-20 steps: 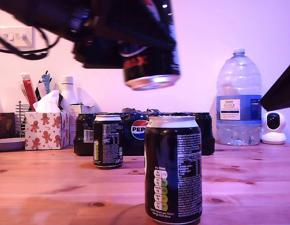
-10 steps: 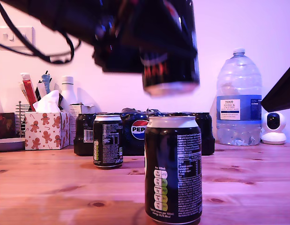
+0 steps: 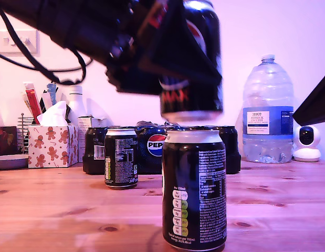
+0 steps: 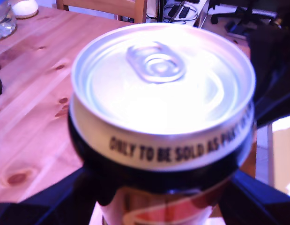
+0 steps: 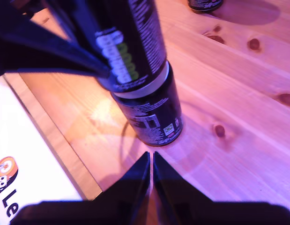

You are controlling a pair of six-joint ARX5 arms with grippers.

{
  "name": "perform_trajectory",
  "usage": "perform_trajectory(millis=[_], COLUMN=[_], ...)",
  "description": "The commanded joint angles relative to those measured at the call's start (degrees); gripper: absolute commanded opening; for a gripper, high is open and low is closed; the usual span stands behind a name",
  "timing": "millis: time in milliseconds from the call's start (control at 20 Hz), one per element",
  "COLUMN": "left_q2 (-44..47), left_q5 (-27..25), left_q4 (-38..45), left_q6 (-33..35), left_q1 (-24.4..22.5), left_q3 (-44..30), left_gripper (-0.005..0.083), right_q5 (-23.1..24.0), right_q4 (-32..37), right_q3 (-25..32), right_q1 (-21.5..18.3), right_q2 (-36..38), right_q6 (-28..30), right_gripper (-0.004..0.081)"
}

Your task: Stack up the Pepsi cans on top of each other

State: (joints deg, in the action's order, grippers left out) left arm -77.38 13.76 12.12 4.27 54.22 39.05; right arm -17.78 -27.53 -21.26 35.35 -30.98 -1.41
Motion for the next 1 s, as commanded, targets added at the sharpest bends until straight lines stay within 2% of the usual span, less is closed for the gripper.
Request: perform_trajectory(millis=[0,200,950], left_q2=[0.50,0.46,0.46], left_q5=[-1.29,-2.93,-3.74], left_q4=[-0.04,-0.79,-0.33], left_q6=[2.05,2.19,-1.25], left_q1=[0.17,0.17,-2.40], left_q3=[1.49,1.46,1.46], left_gripper=[0.0342,0.0342,0.0342], right_q5=[-0.02,-0.02,-0.13], right_q4=[0.42,0.39,0.37], right_q3=[0.50,0.50,0.50], right_q1=[0.35,0.35,0.37], right_q2=[-0.24,-0.24,-0.24], right_q6=[0.17,0.15,0.11], right_gripper=[-0.0013,-0.0013,-0.0013])
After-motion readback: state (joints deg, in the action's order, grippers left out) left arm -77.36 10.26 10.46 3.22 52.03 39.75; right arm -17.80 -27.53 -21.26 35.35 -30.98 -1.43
